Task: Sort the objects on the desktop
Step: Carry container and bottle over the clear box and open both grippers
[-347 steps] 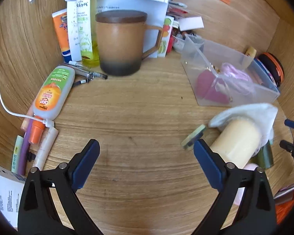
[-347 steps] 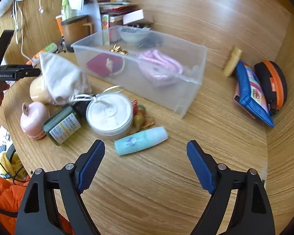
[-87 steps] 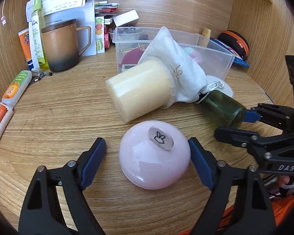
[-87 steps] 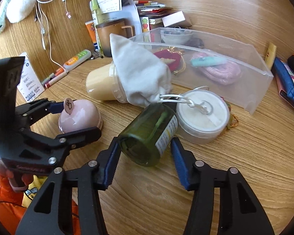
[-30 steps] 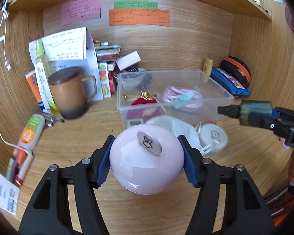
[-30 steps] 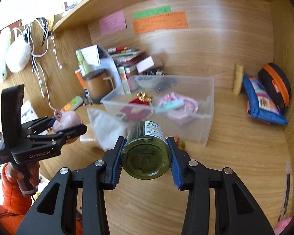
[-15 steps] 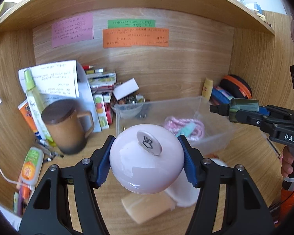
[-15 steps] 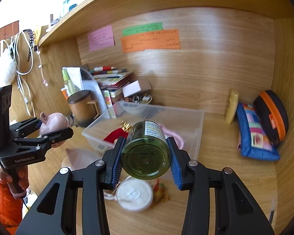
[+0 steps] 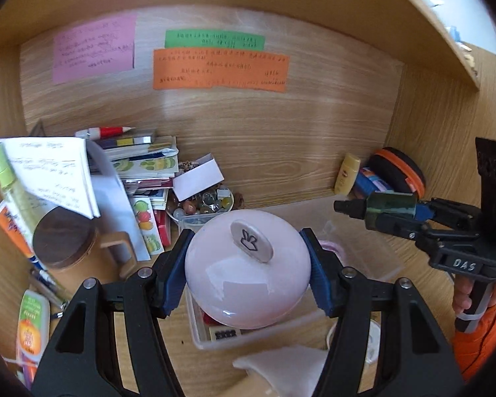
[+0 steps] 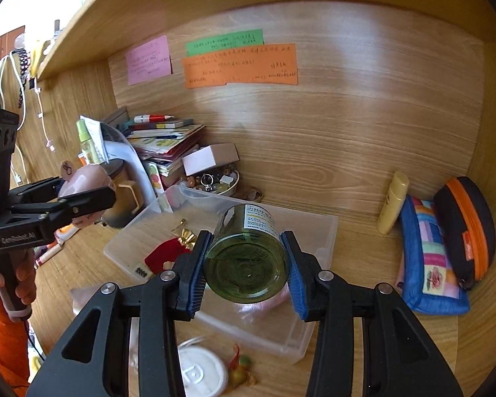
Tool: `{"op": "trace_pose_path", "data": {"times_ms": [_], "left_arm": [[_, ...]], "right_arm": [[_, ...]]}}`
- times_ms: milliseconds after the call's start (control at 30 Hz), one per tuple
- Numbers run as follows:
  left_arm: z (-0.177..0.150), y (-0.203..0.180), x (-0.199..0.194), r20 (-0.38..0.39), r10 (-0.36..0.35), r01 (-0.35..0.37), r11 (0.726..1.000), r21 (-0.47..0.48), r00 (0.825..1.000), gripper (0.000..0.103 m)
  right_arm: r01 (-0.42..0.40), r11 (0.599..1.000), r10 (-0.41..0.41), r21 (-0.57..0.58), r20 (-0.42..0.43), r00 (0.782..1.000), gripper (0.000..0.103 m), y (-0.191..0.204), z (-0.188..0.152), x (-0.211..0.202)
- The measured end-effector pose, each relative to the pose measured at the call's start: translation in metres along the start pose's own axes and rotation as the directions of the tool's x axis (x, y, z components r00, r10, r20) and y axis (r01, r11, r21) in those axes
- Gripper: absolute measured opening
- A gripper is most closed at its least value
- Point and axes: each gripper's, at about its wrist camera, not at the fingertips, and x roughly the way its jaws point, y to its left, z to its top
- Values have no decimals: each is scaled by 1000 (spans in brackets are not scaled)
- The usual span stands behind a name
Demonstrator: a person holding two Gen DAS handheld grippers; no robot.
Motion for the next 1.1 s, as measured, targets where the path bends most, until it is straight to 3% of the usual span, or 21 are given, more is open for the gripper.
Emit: {"op": "trace_pose_path", "data": {"times_ms": [233, 533, 867, 1100], "left_arm": [[12, 9, 44, -73, -14, 14, 1000, -2, 997, 63], [11, 9, 89, -163, -48, 47, 999, -4, 986, 63], [6, 4, 126, -315, -85, 102, 994, 38, 945, 63], [0, -6, 146, -399, -31, 86, 989, 119, 917, 63]], "right_arm": [[10, 1000, -10, -16, -28, 1000, 39, -6, 17, 22], [10, 1000, -11, -11, -110, 994, 39, -13, 3, 57], [21, 1000, -21, 1, -176, 984, 39, -24, -8, 78], [44, 999, -44, -4, -213, 976, 39, -26, -13, 92]]}}
